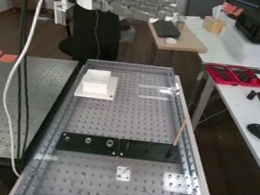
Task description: Grab the drill bit and place it in the clear container
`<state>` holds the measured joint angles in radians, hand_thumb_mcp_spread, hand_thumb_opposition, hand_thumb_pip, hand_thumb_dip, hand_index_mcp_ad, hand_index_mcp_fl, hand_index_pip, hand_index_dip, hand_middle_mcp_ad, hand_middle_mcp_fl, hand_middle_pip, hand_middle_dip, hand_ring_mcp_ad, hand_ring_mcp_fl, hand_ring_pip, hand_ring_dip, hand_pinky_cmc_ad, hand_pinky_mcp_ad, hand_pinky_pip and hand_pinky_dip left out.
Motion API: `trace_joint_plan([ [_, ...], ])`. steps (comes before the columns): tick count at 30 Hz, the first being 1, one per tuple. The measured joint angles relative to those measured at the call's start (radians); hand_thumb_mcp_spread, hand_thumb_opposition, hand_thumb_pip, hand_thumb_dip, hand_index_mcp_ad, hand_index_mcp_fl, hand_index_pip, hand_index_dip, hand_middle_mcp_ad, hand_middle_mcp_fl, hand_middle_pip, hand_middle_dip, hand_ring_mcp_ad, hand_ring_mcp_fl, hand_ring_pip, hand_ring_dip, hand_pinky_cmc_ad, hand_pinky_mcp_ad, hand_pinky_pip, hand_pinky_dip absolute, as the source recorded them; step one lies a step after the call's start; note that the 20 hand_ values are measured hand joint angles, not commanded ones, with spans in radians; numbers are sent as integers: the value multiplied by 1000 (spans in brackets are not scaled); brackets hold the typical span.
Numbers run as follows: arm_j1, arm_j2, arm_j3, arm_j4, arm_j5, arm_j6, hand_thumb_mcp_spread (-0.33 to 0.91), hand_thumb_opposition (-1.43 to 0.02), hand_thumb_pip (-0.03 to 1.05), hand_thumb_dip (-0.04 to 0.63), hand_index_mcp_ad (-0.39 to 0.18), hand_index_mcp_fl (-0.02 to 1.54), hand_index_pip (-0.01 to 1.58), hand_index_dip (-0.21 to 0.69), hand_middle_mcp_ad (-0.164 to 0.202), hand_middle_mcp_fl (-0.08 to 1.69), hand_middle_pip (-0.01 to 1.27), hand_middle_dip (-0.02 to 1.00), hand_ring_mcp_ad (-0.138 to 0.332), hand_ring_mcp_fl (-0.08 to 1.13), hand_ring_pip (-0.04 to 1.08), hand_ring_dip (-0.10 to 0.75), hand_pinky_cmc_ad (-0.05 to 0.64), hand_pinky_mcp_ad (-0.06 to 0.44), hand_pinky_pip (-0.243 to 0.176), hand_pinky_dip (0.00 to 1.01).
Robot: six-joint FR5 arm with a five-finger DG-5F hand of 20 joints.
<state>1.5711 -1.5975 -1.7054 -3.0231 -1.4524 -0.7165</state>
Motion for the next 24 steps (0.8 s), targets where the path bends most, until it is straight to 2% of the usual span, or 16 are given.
trace_joint_plan([
  [2,-2,-7,-21,17,9,18,56,-197,33,5,21,-12,9,19,82,10,19,30,51,16,5,14,30,49,-10,23],
  [4,-4,-13,-37,31,19,33,124,-377,115,3,38,-5,21,5,84,2,59,26,75,12,23,0,65,66,-12,65],
  [6,-4,-20,-53,48,33,44,155,-476,122,7,52,-7,37,3,80,2,79,30,103,16,42,-10,115,99,-44,108],
  [7,-4,-26,-64,60,45,49,150,-520,124,7,54,-7,45,3,84,5,87,30,136,12,38,-14,143,113,-59,122],
  [8,-4,-33,-75,73,61,53,168,-553,126,7,63,-5,54,3,86,9,103,30,152,14,59,-17,164,134,-61,138],
  [9,-4,-36,-79,80,68,54,169,-581,127,7,79,-9,51,5,84,3,106,30,175,17,52,-17,164,145,-61,148],
  [11,-3,-47,-90,96,91,57,166,-620,141,7,110,-7,63,2,124,12,122,30,216,16,72,-17,201,182,-63,168],
  [14,-1,-70,-105,119,126,63,171,-660,147,3,117,-5,68,5,126,10,122,28,222,31,70,-19,234,199,-105,197],
  [17,-2,-90,-113,133,143,75,166,-668,148,3,120,-5,68,2,138,10,134,28,232,33,72,-19,232,201,-106,202],
  [20,-3,-106,-121,151,155,83,182,-679,155,7,126,-3,70,2,138,7,136,28,234,49,72,-19,251,195,-113,213],
  [24,-4,-123,-134,187,170,92,187,-696,164,3,126,3,70,2,138,7,136,28,234,51,70,-21,244,208,-124,218],
])
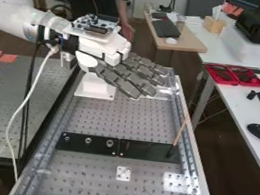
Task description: Grab the drill bit and place it in the clear container
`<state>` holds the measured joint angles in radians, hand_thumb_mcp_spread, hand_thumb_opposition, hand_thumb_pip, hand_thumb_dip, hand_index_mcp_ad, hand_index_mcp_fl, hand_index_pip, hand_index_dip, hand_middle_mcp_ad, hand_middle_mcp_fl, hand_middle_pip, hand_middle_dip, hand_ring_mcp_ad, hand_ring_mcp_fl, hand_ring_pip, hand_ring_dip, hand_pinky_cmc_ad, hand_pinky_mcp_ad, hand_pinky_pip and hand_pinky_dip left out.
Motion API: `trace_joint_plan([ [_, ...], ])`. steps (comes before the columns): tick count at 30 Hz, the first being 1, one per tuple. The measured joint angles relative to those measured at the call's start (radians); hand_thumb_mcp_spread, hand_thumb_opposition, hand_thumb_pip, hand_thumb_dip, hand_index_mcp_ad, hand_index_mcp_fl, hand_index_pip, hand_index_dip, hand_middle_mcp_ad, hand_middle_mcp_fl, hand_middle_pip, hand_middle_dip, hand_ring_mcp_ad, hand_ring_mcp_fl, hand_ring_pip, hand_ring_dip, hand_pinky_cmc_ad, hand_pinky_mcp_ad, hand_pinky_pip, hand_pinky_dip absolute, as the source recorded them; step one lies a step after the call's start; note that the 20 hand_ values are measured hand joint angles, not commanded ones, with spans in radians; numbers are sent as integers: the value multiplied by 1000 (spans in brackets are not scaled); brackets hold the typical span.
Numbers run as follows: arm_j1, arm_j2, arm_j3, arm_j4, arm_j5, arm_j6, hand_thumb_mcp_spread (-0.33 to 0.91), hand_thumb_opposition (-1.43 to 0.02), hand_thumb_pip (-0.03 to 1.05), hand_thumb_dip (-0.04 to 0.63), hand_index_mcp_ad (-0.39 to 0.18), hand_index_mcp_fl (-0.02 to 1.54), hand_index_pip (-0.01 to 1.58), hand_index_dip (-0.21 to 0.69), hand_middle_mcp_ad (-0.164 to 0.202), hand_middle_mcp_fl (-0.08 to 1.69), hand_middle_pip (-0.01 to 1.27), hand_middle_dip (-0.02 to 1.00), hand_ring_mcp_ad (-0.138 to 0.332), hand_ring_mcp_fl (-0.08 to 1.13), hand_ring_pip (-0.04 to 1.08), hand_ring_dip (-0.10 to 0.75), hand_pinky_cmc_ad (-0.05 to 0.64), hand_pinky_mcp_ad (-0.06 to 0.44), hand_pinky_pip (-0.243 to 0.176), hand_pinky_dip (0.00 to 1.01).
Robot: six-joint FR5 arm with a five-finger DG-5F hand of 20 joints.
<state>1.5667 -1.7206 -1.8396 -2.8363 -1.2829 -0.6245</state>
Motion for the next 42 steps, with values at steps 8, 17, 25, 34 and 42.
trace_joint_plan([
  [8,-10,-48,-17,56,19,31,225,-696,234,3,122,5,84,2,152,10,136,28,229,47,66,-21,260,211,-127,227],
  [17,-30,-93,-22,108,18,57,276,-696,344,3,54,26,86,0,152,7,134,28,232,21,66,-21,260,211,-129,236],
  [25,-48,-135,-18,128,4,75,297,-730,469,86,35,52,136,75,150,5,136,38,232,14,63,-21,260,208,-140,234],
  [34,-63,-160,-12,165,-7,85,300,-740,545,141,35,59,515,154,150,7,134,63,234,14,66,-21,260,208,-140,234],
  [42,-71,-169,-12,175,-11,99,304,-768,552,176,35,42,773,204,150,7,138,93,232,14,66,-17,260,208,-140,234],
])
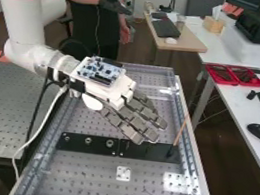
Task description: Grab the drill bit and place it in the clear container
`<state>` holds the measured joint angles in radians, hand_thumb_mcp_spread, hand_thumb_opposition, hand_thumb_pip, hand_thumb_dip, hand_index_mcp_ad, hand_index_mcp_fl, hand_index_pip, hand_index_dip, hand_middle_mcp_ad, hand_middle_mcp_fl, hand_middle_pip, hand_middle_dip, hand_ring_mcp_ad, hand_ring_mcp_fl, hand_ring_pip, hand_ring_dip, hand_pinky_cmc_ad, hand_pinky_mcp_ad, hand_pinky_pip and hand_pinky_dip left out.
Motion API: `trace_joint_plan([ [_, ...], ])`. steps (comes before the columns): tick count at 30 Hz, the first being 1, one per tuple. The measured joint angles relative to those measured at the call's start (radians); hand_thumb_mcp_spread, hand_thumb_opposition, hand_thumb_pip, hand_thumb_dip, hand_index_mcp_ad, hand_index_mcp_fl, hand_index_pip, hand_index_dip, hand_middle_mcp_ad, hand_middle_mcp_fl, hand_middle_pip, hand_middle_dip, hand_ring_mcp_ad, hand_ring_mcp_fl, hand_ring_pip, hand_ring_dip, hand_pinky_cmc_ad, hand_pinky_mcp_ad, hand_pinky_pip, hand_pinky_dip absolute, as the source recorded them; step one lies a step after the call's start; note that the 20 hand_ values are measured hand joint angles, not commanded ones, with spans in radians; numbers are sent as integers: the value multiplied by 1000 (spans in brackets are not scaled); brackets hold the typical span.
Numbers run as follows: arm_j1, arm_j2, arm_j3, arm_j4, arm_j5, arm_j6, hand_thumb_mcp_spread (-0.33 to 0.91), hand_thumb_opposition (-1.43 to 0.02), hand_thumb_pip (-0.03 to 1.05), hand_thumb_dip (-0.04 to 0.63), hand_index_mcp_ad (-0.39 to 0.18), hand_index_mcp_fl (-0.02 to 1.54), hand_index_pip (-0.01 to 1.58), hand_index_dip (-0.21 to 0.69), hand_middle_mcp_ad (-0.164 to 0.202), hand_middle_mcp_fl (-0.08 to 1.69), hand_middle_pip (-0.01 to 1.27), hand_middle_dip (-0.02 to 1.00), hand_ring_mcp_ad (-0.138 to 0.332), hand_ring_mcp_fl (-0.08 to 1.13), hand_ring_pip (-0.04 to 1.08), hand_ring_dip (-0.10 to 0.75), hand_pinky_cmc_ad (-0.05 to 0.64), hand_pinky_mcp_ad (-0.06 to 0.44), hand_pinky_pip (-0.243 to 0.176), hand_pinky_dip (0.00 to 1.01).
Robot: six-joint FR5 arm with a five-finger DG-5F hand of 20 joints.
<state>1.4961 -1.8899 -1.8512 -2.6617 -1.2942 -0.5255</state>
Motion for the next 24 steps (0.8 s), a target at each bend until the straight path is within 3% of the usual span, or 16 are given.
trace_joint_plan([
  [16,-11,-20,-3,56,6,33,328,-813,559,206,35,0,1091,220,148,7,134,110,234,14,63,-17,260,208,-138,222],
  [24,-17,-35,-3,81,3,51,326,-817,559,206,35,-3,1141,237,147,7,131,126,239,14,63,-21,260,208,-140,190],
])
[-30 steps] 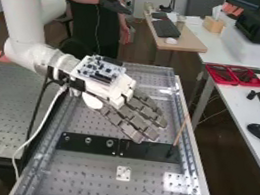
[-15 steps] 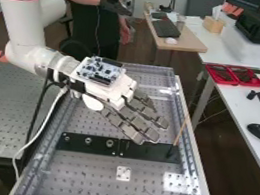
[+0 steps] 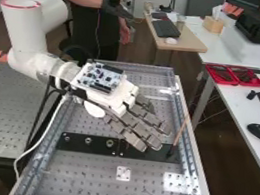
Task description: Grab the drill bit and place it in the clear container
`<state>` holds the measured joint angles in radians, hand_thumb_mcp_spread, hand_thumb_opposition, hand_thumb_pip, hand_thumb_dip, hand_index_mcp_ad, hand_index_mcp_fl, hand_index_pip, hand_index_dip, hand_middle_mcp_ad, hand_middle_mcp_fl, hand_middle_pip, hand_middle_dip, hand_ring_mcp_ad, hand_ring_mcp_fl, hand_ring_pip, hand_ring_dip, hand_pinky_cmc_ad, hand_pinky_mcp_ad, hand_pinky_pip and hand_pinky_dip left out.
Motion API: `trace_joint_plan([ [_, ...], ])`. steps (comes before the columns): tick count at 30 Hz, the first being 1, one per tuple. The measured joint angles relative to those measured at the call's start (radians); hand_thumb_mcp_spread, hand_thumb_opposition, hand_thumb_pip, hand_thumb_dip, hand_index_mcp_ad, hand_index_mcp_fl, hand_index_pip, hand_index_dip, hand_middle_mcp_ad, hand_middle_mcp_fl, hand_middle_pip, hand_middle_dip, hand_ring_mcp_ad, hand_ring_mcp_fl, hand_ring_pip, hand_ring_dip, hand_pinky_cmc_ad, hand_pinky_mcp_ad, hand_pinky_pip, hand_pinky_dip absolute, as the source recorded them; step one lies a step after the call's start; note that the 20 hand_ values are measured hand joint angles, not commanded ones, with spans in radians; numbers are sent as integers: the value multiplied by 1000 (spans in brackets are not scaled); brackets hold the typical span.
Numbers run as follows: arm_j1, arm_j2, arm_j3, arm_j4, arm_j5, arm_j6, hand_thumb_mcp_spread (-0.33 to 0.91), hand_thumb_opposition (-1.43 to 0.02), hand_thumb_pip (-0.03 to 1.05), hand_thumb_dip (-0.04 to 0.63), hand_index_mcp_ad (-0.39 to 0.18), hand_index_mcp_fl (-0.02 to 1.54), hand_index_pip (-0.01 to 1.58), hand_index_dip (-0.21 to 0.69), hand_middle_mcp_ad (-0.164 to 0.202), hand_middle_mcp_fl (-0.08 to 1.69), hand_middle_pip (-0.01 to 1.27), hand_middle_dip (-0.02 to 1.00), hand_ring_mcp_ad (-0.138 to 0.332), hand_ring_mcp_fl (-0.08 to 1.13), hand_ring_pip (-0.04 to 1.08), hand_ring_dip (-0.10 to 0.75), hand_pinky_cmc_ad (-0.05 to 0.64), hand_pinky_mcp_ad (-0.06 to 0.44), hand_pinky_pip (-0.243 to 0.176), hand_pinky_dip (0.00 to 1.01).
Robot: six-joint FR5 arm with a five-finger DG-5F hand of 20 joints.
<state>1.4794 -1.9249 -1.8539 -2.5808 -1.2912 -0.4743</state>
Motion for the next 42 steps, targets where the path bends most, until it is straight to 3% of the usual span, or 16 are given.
trace_joint_plan([
  [19,-27,-93,51,34,-41,37,387,-866,625,300,-10,10,1251,236,147,103,138,155,237,12,75,-21,260,206,-140,188],
  [25,-41,-130,83,36,-58,57,386,-864,639,298,-12,23,1306,239,147,119,138,159,239,12,82,-12,257,202,-138,188],
  [36,-59,-188,142,23,-106,66,405,-880,644,330,-19,61,1449,300,145,152,138,188,236,12,77,-3,255,199,-122,178],
  [42,-66,-214,161,25,-119,69,426,-894,644,347,-28,105,1445,316,147,202,131,188,239,12,84,2,255,199,-106,180],
])
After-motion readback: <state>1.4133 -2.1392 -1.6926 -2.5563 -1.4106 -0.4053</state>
